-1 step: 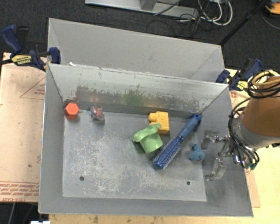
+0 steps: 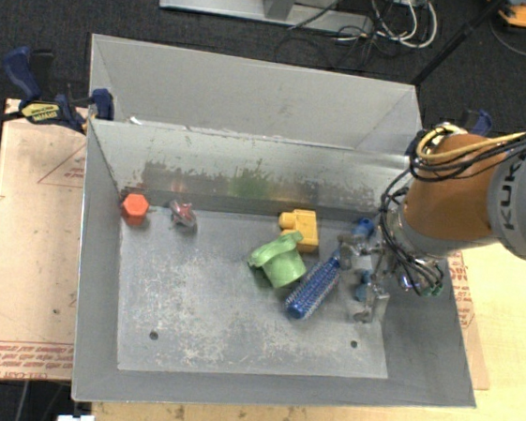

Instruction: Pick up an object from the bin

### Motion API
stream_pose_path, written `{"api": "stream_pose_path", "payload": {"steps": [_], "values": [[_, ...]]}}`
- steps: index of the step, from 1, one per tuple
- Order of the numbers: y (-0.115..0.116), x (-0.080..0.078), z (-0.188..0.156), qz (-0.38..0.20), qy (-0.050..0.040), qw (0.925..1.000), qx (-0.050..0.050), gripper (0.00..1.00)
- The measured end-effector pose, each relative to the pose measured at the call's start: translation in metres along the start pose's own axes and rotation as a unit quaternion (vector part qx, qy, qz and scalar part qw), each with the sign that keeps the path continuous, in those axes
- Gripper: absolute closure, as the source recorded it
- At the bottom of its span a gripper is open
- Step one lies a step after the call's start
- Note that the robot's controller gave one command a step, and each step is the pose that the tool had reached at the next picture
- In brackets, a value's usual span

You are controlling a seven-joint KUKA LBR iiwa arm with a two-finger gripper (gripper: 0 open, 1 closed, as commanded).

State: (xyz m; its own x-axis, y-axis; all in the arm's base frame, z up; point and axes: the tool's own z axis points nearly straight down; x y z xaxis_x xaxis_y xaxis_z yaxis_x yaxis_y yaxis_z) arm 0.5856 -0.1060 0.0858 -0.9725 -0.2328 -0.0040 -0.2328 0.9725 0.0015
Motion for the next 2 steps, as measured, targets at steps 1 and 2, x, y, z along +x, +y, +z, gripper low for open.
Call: {"api": "stream_pose_path", "payload": {"steps": [1, 2], "values": [[0.0437, -0.0385, 0.0133, -0.109, 0.0, 0.9941, 0.0, 0.0], [0.0431, -0.0376, 0.0146, -0.108, 0.0005, 0.9942, 0.0, 1.0]]}}
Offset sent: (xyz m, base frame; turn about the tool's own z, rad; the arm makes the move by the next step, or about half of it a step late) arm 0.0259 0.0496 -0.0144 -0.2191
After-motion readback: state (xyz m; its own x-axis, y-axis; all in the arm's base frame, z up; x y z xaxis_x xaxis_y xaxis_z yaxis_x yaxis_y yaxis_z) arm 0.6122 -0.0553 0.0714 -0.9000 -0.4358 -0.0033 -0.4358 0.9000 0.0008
